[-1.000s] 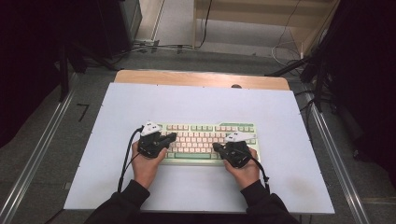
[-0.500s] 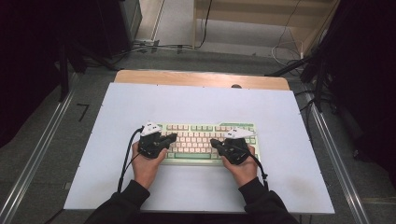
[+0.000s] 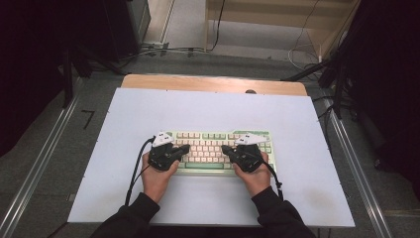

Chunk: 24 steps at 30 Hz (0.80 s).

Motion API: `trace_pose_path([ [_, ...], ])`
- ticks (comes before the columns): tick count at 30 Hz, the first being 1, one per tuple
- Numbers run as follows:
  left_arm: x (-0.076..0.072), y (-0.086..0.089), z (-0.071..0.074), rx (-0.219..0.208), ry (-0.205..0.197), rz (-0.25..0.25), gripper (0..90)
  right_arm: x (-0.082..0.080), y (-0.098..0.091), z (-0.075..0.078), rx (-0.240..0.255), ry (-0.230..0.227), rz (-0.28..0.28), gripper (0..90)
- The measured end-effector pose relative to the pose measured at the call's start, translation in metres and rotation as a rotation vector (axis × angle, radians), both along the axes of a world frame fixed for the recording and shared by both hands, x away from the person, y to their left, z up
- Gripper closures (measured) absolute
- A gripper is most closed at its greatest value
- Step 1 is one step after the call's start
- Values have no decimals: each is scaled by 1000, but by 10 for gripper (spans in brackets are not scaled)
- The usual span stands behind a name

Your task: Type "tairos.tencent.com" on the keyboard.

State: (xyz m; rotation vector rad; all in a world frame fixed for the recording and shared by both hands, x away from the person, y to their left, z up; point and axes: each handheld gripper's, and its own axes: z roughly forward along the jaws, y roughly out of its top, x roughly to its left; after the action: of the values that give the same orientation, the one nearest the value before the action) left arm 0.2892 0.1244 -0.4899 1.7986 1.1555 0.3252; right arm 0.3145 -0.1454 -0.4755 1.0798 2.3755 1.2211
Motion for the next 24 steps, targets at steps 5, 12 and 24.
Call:
trace_pose_path([
  [5, -3, -3, -1, 4, 3, -12, 900, 2, 1, -1, 0, 2, -2, 877],
  [12, -6, -9, -3, 12, 14, -37, 900, 5, 3, -1, -4, -2, -6, 876],
  [24, -8, -15, -8, 78, 33, -56, 900, 6, 2, -1, 4, -2, -8, 876],
])
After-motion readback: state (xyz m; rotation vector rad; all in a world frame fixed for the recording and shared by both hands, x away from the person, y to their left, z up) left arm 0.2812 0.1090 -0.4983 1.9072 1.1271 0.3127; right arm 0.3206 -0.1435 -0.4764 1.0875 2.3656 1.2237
